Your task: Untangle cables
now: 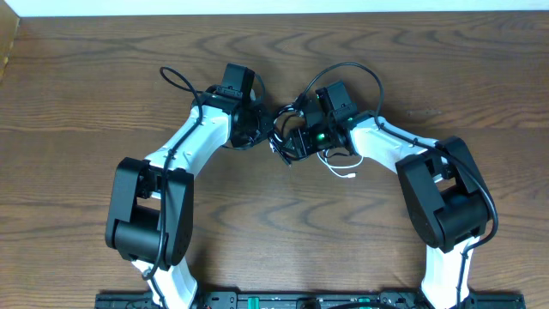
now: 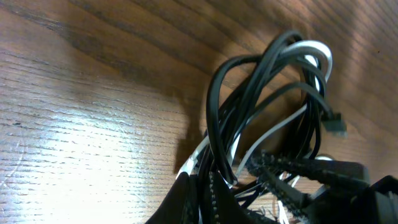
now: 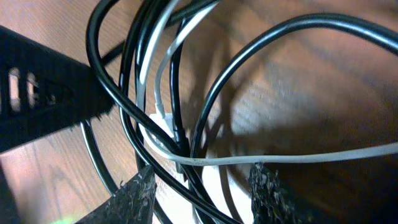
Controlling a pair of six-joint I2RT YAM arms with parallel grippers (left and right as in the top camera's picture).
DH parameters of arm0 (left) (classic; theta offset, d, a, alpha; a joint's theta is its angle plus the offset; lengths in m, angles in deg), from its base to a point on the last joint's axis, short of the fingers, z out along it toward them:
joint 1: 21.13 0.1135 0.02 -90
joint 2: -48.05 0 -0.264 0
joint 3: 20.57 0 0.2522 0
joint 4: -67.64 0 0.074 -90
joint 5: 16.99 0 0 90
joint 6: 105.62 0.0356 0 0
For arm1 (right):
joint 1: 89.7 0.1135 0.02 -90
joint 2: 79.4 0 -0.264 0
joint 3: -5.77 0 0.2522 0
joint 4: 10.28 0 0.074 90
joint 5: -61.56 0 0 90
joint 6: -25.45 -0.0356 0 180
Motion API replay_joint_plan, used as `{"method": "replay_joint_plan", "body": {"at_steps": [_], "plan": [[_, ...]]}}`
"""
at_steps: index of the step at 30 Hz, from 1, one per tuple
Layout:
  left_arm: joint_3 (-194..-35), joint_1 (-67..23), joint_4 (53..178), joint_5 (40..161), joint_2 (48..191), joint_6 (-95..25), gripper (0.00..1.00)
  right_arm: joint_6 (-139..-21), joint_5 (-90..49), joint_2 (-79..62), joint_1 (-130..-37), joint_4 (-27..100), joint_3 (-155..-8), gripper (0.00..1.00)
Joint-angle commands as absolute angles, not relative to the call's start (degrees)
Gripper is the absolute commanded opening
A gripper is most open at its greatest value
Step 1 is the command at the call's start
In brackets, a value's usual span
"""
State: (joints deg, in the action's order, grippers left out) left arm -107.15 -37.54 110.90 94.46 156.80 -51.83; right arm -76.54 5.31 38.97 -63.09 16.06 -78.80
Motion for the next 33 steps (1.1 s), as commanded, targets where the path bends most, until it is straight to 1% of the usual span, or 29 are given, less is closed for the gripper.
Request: {"method": "replay_joint_plan", "body": {"at_steps": [1,10,17,23,28,31,33], "plan": [[-106.87,-37.60,110.87,93.72,156.76,-52.37,0.08,-71.51,4.02,39.53,-61.56,14.40,-79.17,0.45],[-106.87,-37.60,110.90,93.72,156.76,-52.35,0.08,-59.36,2.67,38.44,-60.73,12.91,-79.67,0.43],[-106.84,-37.60,110.92,93.94,156.76,-52.35,0.08,-54.27,-7.69,36.41,-60.71,12.89,-79.67,0.43],[-106.87,-37.60,110.96,93.96,156.76,-52.35,0.08,-53.77,-6.90,35.25,-60.73,12.98,-79.93,0.41],[-106.87,-37.60,110.94,93.94,156.76,-52.37,0.08,-53.85,-4.30,29.57,-60.95,14.88,-79.95,0.43],[-106.84,-37.60,110.92,93.94,156.76,-52.35,0.08,-54.64,-6.05,26.07,-61.28,15.89,-79.95,0.46],[-106.84,-37.60,110.90,93.94,156.76,-52.37,0.08,-55.62,-7.54,25.02,-61.63,15.84,-79.95,0.45]]}}
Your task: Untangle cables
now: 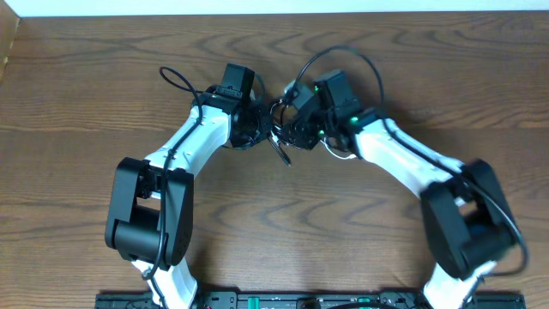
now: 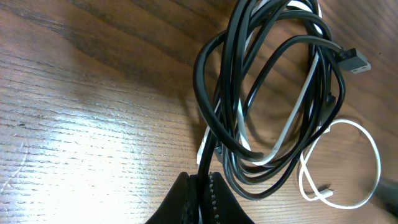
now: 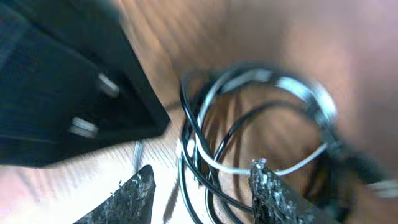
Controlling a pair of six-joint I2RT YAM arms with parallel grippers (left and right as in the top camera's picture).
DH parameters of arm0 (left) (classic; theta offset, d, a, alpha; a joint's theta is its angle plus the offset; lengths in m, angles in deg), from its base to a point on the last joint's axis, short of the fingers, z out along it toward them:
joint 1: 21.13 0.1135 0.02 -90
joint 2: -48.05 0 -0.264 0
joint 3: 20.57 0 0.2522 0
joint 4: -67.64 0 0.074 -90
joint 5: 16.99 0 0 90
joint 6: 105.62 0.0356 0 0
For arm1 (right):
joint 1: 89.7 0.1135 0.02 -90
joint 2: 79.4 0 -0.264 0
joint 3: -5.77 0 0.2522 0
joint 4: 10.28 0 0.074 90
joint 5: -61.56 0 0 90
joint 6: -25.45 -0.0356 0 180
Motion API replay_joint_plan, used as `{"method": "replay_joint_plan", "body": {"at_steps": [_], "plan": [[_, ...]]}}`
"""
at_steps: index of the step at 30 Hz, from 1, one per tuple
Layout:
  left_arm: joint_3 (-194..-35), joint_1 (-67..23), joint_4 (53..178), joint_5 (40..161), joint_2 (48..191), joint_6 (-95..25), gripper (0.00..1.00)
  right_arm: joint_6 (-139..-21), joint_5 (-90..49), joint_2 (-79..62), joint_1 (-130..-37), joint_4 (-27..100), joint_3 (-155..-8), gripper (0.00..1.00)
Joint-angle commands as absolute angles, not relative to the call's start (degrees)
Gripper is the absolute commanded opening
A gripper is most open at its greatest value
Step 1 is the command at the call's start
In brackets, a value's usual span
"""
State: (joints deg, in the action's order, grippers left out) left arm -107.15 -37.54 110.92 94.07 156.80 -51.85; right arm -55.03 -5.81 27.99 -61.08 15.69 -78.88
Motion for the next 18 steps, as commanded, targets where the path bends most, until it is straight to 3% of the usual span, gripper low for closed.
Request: {"method": "replay_joint_plan", "body": {"at_steps": [1,5,8,13,18], "plan": [[-106.84,-37.60,110.90,93.94,156.76,-52.35,0.08,-55.91,-7.63,25.02,-61.69,15.80,-79.95,0.45],[-106.87,-37.60,110.92,93.94,156.76,-52.35,0.08,-64.56,-11.60,25.92,-62.48,15.84,-79.93,0.40],[-106.84,-37.62,110.92,93.94,156.76,-52.37,0.08,-77.79,-15.19,27.73,-63.18,16.15,-79.93,0.40],[-106.87,-37.60,110.92,93.94,156.76,-52.35,0.08,-94.31,-15.21,31.21,-63.24,16.32,-79.93,0.45],[-106.84,-37.62,110.94,93.94,156.76,-52.35,0.08,-102.01,-14.75,33.35,-63.13,16.17,-79.93,0.47]]}}
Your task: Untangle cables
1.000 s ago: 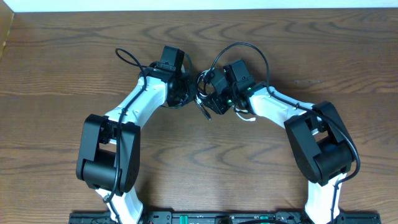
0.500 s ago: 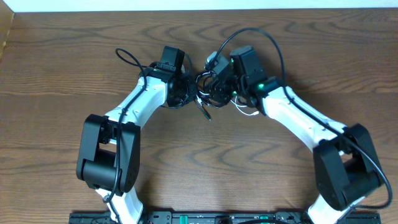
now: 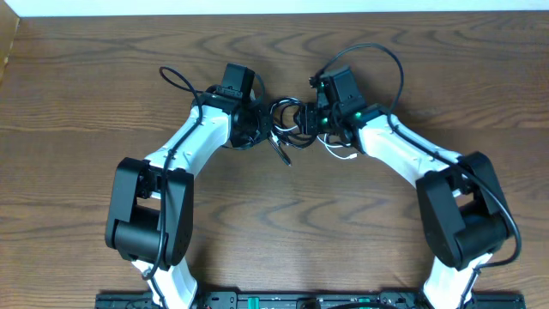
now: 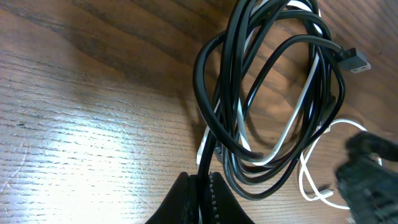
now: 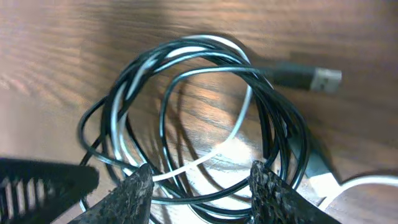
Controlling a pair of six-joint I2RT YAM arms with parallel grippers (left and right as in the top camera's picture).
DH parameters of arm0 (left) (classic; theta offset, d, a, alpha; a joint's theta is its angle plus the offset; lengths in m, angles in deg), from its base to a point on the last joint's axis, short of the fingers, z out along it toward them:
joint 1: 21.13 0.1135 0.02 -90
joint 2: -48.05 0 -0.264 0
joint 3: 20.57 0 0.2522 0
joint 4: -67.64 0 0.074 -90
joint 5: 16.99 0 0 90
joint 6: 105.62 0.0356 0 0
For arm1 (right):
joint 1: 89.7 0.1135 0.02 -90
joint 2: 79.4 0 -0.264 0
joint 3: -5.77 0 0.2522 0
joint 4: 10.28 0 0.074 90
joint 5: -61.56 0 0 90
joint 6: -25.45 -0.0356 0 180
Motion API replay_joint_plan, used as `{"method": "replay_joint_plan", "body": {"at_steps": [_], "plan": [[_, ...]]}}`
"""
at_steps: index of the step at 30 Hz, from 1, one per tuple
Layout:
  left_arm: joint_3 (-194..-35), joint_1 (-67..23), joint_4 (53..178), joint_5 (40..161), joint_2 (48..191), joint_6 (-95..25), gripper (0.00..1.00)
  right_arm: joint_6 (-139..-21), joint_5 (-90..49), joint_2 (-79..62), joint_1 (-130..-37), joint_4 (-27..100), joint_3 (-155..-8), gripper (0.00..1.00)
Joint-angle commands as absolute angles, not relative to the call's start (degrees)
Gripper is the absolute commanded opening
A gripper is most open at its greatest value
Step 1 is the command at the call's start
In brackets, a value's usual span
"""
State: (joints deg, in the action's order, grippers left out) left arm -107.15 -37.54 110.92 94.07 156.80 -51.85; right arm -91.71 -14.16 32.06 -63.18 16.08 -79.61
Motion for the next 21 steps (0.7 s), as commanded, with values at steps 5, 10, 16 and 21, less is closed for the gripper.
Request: {"method": "replay_joint_plan", "body": {"at_steps": [5,10,16,21], "plan": [[-106.87,-37.62,110.94,93.96,156.76,-52.35,0.08,-105.24,-13.83,35.53,-62.98,14.82,-79.91,0.47],[-106.84,-37.62,111.14,93.94,156.76,-52.35,0.08,-105.50,-11.84,36.36,-62.83,12.39,-79.91,0.48],[-106.87,-37.62,111.14,93.96,156.76,-52.35,0.08,-105.92,-11.45,37.92,-62.50,9.74,-79.91,0.47],[-106.84,-37.62,111.14,93.96,156.76,-52.35,0.08,-105.90,-11.34,39.16,-62.24,9.70,-79.91,0.44]]}}
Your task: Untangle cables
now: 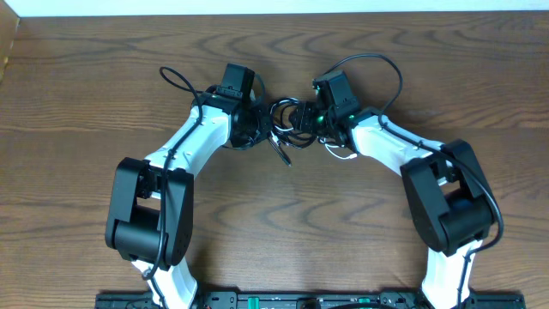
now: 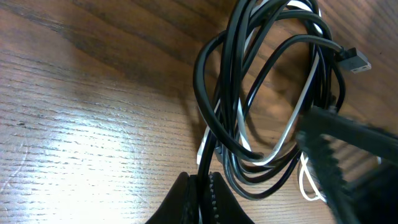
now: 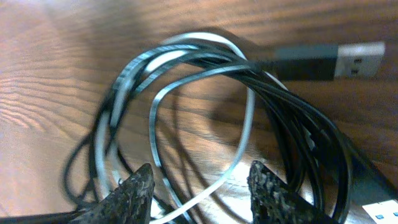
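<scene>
A tangle of black and white cables point(image 1: 290, 123) lies on the wooden table between my two arms. In the left wrist view my left gripper point(image 2: 204, 186) is shut on a black cable strand point(image 2: 208, 149) at the bundle's near end; the loops point(image 2: 267, 93) spread away from it, with a USB plug point(image 2: 354, 59) at the far right. My right gripper point(image 3: 200, 186) stands open just over the coil, a white strand point(image 3: 245, 124) and black loops point(image 3: 292, 124) between and beyond its fingertips point(image 3: 134, 183). A black USB plug point(image 3: 336, 59) lies at the top right.
A thin white cable loop point(image 1: 341, 153) lies on the table just right of the bundle, under my right arm. A black wire loop point(image 1: 176, 81) of my left arm's own cabling arcs out to the left. Bare wooden table point(image 1: 274, 215) surrounds everything.
My right gripper has come lower and closer to the coil, still open; its finger now shows at the right of the left wrist view. The left gripper and bundle have not moved.
At first my right gripper was open deep in the cables, which stood bunched up by my left gripper. Then it was away from them, and the bundle lay flat and spread. Later it faced the coil from the right, and now it hovers close over it.
</scene>
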Controlling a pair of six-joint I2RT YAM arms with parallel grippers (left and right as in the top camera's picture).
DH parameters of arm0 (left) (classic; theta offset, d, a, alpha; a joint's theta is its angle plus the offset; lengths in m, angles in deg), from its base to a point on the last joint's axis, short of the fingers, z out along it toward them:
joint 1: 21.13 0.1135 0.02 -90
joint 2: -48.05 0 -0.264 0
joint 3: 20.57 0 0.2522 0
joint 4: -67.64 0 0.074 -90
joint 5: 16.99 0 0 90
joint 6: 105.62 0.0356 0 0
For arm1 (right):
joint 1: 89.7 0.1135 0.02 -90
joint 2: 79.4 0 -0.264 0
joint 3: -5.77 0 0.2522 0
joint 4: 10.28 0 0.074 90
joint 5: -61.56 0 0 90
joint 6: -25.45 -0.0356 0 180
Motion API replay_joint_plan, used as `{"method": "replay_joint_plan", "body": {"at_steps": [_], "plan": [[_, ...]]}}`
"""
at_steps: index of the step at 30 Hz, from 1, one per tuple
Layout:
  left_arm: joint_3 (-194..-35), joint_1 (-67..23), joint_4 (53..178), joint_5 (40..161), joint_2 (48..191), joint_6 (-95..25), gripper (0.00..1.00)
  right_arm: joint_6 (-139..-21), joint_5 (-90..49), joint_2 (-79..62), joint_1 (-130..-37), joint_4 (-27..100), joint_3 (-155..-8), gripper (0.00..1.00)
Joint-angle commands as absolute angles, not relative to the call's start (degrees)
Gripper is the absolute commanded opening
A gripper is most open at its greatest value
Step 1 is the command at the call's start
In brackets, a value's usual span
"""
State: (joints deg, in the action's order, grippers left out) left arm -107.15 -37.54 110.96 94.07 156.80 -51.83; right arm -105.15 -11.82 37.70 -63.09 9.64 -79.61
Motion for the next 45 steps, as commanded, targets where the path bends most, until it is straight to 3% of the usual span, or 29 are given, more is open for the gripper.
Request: {"method": "replay_joint_plan", "body": {"at_steps": [1,21,23,28,45], "plan": [[-106.87,-37.62,111.14,93.96,156.76,-52.35,0.08,-105.90,-11.36,39.18,-62.24,9.92,-79.91,0.44],[-106.84,-37.62,111.18,93.96,156.76,-52.35,0.08,-106.29,-10.07,42.64,-60.01,7.69,-79.91,0.43],[-106.84,-37.62,111.18,93.96,156.76,-52.35,0.08,-106.29,-10.10,42.64,-60.03,7.47,-79.91,0.38],[-106.84,-37.62,111.31,93.96,156.76,-52.35,0.08,-103.82,-8.83,42.42,-60.36,7.52,-79.93,0.02],[-106.84,-37.60,112.01,93.46,156.76,-52.33,0.08,-88.21,-3.65,22.00,-66.13,18.44,-79.93,0.01]]}}
